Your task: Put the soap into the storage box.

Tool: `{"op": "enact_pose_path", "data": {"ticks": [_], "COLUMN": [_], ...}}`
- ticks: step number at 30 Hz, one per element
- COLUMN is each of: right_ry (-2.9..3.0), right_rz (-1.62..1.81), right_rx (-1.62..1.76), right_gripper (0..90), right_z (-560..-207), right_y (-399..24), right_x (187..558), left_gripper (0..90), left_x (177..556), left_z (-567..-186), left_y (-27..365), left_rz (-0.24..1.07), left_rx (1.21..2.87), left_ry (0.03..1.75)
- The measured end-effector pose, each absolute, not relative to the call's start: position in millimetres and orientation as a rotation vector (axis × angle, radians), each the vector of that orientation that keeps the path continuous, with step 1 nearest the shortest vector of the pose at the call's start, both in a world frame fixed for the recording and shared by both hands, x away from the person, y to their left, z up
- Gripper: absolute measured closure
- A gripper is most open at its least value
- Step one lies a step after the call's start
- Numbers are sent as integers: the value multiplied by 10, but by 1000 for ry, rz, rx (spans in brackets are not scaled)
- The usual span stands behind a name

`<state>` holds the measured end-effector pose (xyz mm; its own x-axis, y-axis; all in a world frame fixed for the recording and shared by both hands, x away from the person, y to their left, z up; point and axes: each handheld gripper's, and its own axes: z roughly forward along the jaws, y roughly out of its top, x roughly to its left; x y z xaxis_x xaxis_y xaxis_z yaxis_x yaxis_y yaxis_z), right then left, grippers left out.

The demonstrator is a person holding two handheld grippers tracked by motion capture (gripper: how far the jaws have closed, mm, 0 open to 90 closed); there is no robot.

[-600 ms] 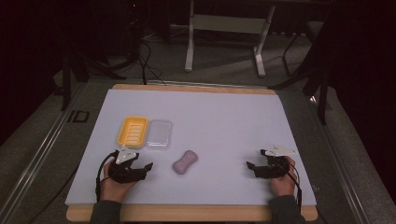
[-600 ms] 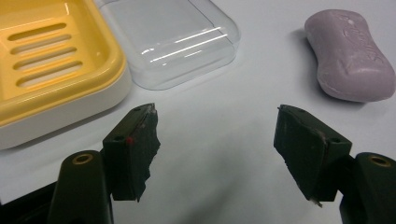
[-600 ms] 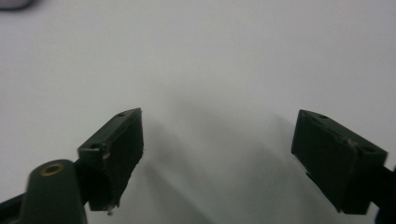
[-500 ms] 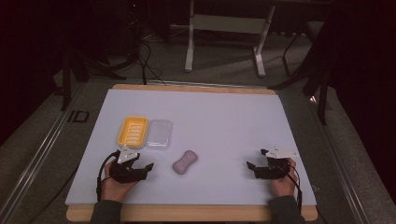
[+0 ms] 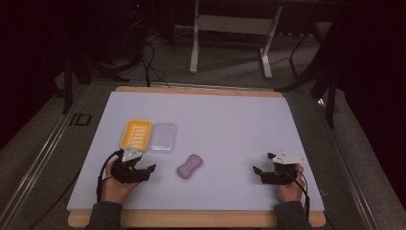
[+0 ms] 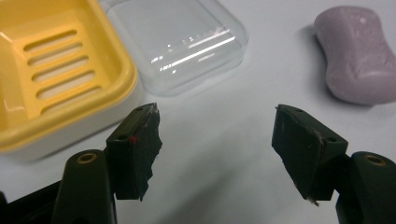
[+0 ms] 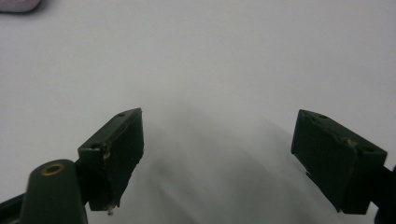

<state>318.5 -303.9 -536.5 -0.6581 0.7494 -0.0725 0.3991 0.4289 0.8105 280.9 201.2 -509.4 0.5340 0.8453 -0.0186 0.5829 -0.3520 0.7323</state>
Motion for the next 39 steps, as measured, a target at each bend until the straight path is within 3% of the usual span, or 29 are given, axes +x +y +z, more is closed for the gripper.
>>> {"op": "enact_pose_path", "data": {"ticks": [39], "right_ry": [2248], "right_rz": [1119], "right_rx": [966], "right_gripper": [167], "right_z": [-5362], "right_y": [-3041], "right_x": [3170], "left_gripper": [322], "left_x": [2992], "left_z": [-4841], "left_y": [1582], "left_rz": [433], "left_rx": [2158], "left_ry": [1064]}}
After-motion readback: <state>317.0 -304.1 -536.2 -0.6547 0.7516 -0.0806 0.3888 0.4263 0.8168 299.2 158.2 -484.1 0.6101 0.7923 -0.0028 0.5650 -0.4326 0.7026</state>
